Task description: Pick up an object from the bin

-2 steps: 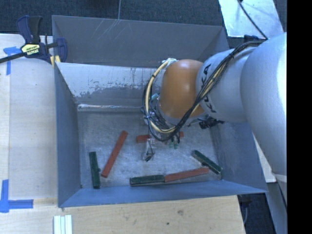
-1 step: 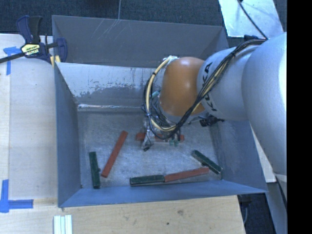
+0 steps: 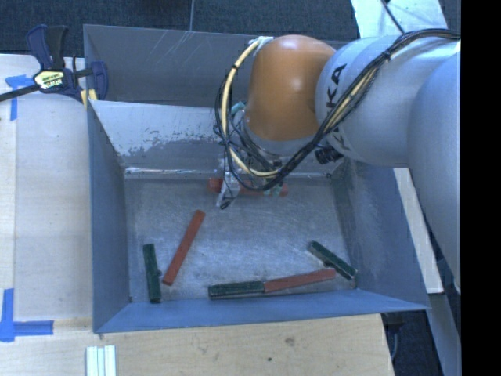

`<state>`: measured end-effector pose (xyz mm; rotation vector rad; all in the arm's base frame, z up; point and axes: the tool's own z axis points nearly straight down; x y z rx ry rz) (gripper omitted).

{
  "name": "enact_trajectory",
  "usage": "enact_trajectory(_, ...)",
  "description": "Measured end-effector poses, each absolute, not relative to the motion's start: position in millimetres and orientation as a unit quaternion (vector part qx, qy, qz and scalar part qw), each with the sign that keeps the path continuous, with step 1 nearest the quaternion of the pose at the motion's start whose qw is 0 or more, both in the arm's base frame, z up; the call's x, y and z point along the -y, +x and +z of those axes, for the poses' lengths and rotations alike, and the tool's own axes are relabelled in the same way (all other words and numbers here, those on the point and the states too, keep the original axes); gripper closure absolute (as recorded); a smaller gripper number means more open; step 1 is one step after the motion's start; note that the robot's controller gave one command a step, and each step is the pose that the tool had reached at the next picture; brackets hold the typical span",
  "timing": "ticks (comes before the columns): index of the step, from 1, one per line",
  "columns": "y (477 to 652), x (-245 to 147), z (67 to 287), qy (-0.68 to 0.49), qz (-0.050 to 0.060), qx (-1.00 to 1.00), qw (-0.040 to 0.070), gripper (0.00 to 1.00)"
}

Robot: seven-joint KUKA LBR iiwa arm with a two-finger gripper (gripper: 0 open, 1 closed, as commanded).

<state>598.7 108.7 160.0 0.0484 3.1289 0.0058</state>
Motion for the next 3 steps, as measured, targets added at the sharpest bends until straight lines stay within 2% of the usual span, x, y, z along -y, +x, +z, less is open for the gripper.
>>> enact_trajectory(1, 559.7, -119, 228, 0.001, 0.001, -1.000, 0.005, 1.00)
enact_trajectory(2, 491.9, -141, 181, -0.063, 0.000, -0.998, -0.002, 1.00)
enact_trajectory(3, 531.2, -112, 268, -0.063, 0.000, -0.998, 0.007, 1.00)
